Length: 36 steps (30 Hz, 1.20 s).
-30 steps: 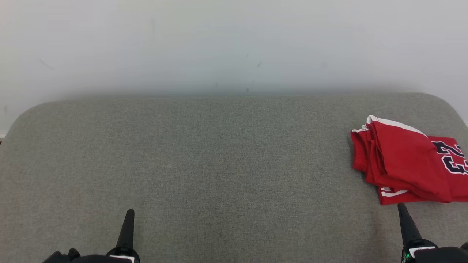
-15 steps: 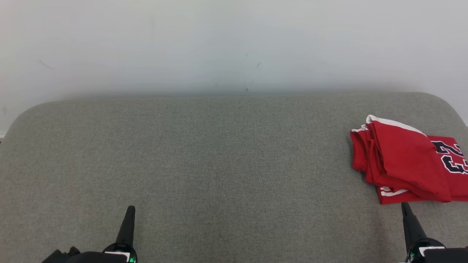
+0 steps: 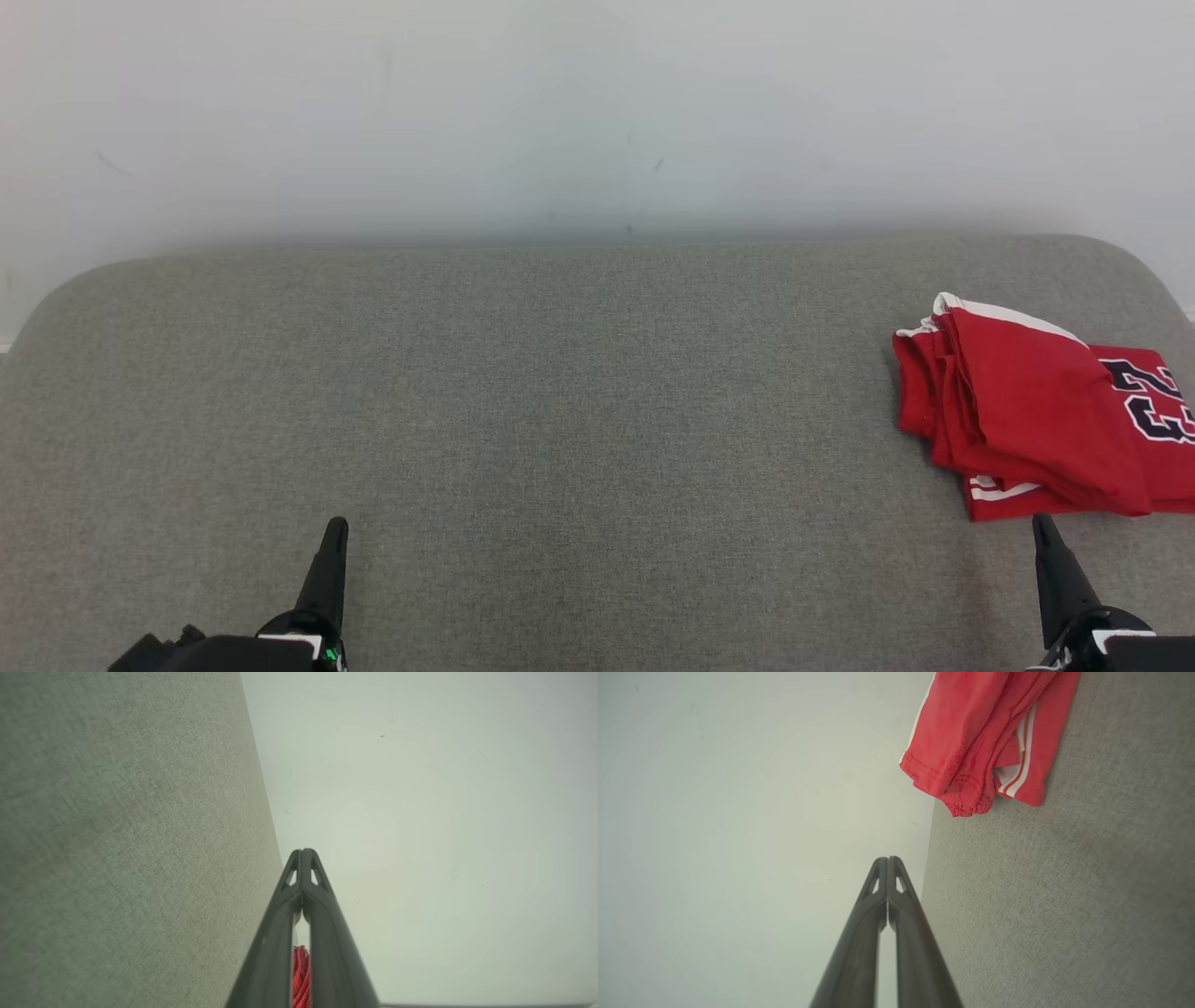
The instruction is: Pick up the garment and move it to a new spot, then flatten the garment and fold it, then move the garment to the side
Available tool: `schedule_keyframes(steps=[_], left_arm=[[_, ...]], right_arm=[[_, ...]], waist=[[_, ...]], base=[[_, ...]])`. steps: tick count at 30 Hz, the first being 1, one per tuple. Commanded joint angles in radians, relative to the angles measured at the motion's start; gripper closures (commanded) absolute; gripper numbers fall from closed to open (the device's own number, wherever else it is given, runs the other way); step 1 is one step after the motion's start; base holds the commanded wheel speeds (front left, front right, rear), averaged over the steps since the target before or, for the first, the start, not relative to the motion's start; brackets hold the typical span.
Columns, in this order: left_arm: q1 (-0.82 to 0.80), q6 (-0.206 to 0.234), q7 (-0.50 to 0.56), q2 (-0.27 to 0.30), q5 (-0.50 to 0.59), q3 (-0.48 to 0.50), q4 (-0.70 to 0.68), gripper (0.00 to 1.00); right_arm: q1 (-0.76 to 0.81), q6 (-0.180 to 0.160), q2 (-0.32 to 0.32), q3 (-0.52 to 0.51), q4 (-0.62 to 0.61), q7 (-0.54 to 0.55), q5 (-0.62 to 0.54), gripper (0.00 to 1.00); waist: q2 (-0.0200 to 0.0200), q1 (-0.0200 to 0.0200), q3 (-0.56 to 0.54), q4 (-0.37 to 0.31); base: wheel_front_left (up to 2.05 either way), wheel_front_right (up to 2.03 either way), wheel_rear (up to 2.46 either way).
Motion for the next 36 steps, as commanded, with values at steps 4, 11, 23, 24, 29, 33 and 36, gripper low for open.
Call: schedule_keyframes(steps=[4, 11, 23, 24, 29, 33, 36], left_arm=[[-0.021, -0.008, 0.009, 0.002, -0.038, 0.002, 0.001, 1.0], [-0.021, -0.008, 0.019, 0.001, -0.079, 0.004, 0.004, 1.0], [-0.021, -0.008, 0.019, 0.001, -0.075, 0.005, 0.004, 1.0], [-0.021, -0.008, 0.02, 0.0, -0.075, 0.005, 0.004, 1.0], [-0.021, -0.008, 0.019, 0.0, -0.074, 0.005, 0.004, 1.0], [-0.021, -0.008, 0.019, 0.0, -0.074, 0.006, 0.004, 1.0], [-0.021, -0.008, 0.019, 0.0, -0.074, 0.006, 0.004, 1.0]], right_arm=[[-0.005, -0.002, -0.001, -0.008, -0.009, 0.009, 0.04, 1.0], [-0.005, -0.002, -0.001, -0.015, -0.011, 0.021, 0.088, 1.0], [-0.005, -0.002, -0.001, -0.014, -0.01, 0.021, 0.085, 1.0], [-0.005, -0.002, -0.001, -0.014, -0.01, 0.021, 0.085, 1.0], [-0.005, -0.002, -0.001, -0.014, -0.01, 0.021, 0.086, 1.0], [-0.005, -0.002, -0.001, -0.014, -0.01, 0.021, 0.086, 1.0], [-0.005, -0.002, -0.001, -0.014, -0.01, 0.021, 0.086, 1.0]], waist=[[-0.0001, 0.0, 0.0, 0.0], [-0.0001, 0.0, 0.001, -0.001], [-0.0001, 0.0, 0.001, -0.001], [-0.0001, 0.0, 0.001, -0.001], [-0.0001, 0.0, 0.001, -0.001], [-0.0001, 0.0, 0.001, -0.001], [-0.0001, 0.0, 0.001, -0.001]], base=[[0.0, 0.0, 0.0], [0.0, 0.0, 0.0], [0.0, 0.0, 0.0], [0.0, 0.0, 0.0], [0.0, 0.0, 0.0], [0.0, 0.0, 0.0], [0.0, 0.0, 0.0]])
